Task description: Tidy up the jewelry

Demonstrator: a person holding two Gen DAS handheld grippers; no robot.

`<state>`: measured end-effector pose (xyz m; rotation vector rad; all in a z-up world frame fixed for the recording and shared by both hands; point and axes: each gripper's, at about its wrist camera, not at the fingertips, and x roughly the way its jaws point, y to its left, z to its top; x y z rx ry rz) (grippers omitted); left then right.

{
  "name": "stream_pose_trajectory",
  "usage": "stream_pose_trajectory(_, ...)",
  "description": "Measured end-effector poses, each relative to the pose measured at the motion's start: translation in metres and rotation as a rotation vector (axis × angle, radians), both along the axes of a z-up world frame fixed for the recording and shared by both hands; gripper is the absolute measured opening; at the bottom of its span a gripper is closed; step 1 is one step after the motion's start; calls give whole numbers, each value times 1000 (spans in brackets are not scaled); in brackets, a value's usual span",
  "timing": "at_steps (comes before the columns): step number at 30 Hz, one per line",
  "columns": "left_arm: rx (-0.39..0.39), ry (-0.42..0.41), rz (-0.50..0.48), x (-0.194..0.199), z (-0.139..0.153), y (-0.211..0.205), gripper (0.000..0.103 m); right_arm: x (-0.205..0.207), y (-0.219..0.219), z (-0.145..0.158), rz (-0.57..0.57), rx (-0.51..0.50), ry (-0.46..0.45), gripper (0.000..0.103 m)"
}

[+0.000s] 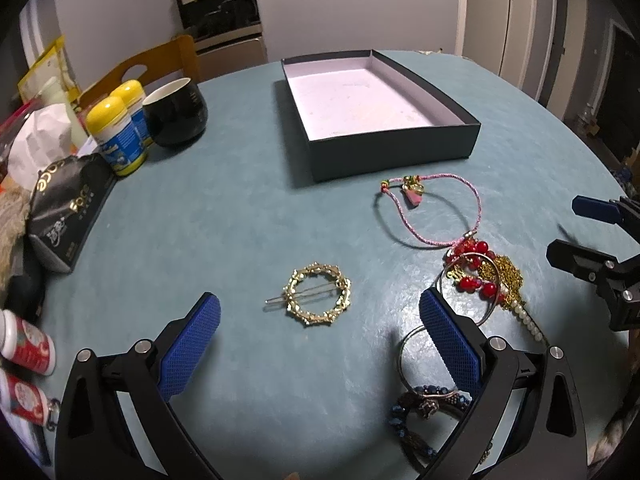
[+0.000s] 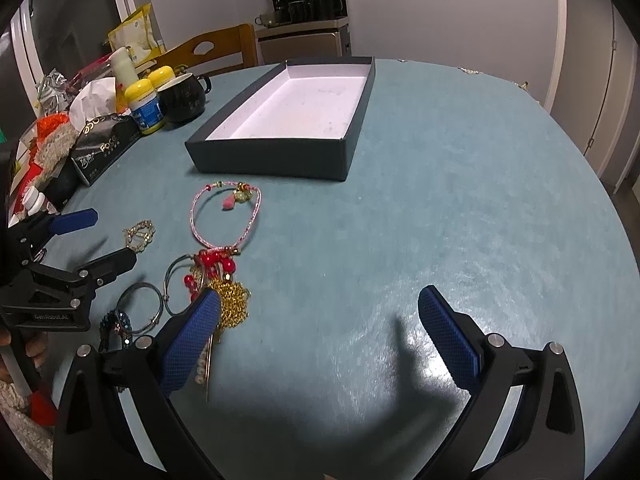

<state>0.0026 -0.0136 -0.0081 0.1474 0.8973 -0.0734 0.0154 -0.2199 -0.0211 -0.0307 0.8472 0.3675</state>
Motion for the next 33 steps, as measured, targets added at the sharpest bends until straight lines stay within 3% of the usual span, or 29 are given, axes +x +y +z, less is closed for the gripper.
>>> stream_pose_trajectory(7,-11,-31,-7,5,3,14,101,6,3,7,8,2,-29,98)
stream_pose_trajectory(15,-75,-50,23,9,10,43,101,15,14,16,68,12,-64,98)
stream_pose_trajectory(28,-38,-5,-103,5,-4,36,100,40,32,10,123,61,-14,97)
stream_pose_trajectory(33,-67,4,-140,9,-9,29,97,52,39,3,137,69,12,82)
